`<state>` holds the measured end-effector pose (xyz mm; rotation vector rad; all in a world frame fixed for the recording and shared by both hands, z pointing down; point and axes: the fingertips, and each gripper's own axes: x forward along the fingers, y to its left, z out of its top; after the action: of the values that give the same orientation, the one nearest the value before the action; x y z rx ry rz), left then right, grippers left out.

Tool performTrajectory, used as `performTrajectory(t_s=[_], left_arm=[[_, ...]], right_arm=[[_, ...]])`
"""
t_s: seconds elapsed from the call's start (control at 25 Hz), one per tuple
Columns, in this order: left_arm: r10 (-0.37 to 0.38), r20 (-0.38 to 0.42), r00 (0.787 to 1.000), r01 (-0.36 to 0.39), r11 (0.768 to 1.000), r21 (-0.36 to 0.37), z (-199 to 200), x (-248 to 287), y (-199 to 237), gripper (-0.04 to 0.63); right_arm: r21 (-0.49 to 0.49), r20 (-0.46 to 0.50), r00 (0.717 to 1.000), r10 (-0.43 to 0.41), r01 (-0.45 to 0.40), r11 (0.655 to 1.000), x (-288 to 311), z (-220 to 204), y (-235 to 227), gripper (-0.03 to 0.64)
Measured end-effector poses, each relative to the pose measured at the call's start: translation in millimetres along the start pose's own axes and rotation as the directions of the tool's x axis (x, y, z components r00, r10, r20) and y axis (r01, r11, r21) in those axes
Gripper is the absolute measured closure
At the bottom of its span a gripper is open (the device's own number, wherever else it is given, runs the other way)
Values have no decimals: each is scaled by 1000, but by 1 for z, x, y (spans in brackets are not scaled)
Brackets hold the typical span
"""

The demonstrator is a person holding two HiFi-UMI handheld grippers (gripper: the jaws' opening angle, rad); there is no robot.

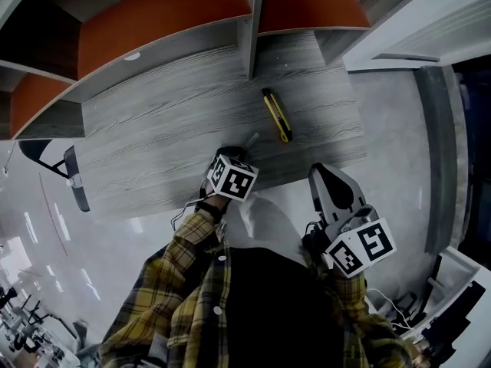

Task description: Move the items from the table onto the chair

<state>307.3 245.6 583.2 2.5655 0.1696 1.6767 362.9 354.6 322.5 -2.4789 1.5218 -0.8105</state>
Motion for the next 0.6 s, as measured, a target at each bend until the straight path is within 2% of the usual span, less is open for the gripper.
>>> performTrajectory(t_s=[0.2,0.36,0.48,0.6], left_arm=[[-11,75,997,15,998,-53,10,-21,4,543],[10,144,989,6,994,-110,16,-50,14,543],[49,206,977,-12,984,-176,17,-79,29,543],[105,282,954,-29,964,-263,17,-115,52,543]], right_arm=[[-14,8,999,32,-32,999,4,3,6,599],[-38,10,996,83,-83,996,11,6,17,599],[-73,1,987,161,-160,984,23,8,34,600],[-111,-20,968,249,-249,962,39,10,56,599]])
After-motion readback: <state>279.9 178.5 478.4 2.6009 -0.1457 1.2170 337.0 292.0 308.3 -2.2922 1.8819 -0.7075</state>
